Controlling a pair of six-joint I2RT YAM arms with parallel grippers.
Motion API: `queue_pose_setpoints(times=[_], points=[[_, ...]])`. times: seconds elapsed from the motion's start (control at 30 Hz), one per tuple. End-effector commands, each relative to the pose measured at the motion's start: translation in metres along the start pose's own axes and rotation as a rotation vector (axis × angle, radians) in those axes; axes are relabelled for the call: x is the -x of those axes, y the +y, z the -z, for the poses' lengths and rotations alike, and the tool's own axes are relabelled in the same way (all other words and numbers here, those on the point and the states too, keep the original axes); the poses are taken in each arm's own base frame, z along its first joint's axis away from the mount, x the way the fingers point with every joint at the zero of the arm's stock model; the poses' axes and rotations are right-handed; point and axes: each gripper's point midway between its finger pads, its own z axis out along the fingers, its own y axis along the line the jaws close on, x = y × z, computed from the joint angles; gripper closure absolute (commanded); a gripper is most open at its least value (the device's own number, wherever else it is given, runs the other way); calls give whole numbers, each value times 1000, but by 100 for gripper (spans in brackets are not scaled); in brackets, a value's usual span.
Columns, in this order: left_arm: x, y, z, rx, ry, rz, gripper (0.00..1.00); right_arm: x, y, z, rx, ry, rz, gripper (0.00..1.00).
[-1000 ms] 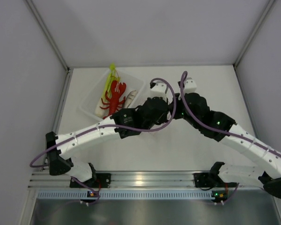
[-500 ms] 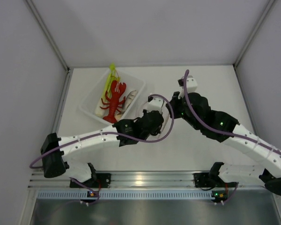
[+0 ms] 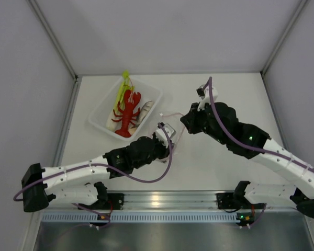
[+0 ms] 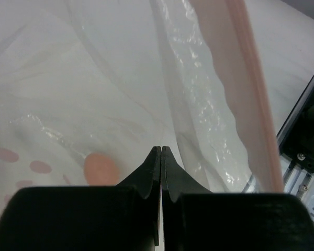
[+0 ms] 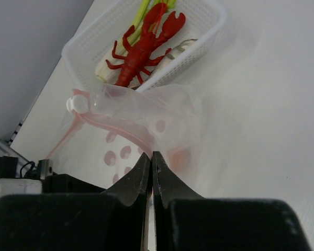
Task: Open the zip-top bag and remove the fake food
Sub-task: Pick up the food from the zipper food storage bag.
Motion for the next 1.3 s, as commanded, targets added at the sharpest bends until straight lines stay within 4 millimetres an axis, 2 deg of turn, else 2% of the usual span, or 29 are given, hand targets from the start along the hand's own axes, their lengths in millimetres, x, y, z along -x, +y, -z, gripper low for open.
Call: queue_pose_setpoints(times=[0.0,0.13,0.23,0.3,0.37,0.5,0.6,0.63,0.67,0.7,0.77,0.87,1.07,1.13,1.27], points=[[1,-8,5,-71,-39,-75,100,37,24,20,137,-139,-31,100],[-7,-1,12,-56,-34,-101,100,45,31,34,207,-176,-16,100],[-16,6,10,-25,1,-123,100,45,38,39,254,-177,10,100],[-22,14,8,18,25,-133,100,43,41,40,272,-170,30,100],[-25,13,2,19,44,-148,100,41,46,39,294,-155,43,100],[-49,19,-7,51,150,-185,100,32,50,34,301,-108,78,100],[-50,20,-12,58,161,-189,100,32,44,28,250,-90,81,100],[-51,18,-12,50,163,-185,100,21,31,19,169,-40,93,100],[-50,17,-13,43,162,-186,100,27,29,19,143,-44,93,100],[-50,16,-13,39,163,-186,100,25,26,16,122,-31,101,100],[-50,20,-16,74,166,-176,100,22,34,15,172,-24,119,100],[-57,28,-21,101,187,-156,99,22,49,24,281,-52,111,100],[-71,46,-25,157,232,-88,96,26,47,40,324,-142,94,100],[-70,51,-25,176,227,-42,96,27,43,47,321,-161,85,100],[-60,68,-26,202,209,42,94,12,39,48,340,-148,91,100]])
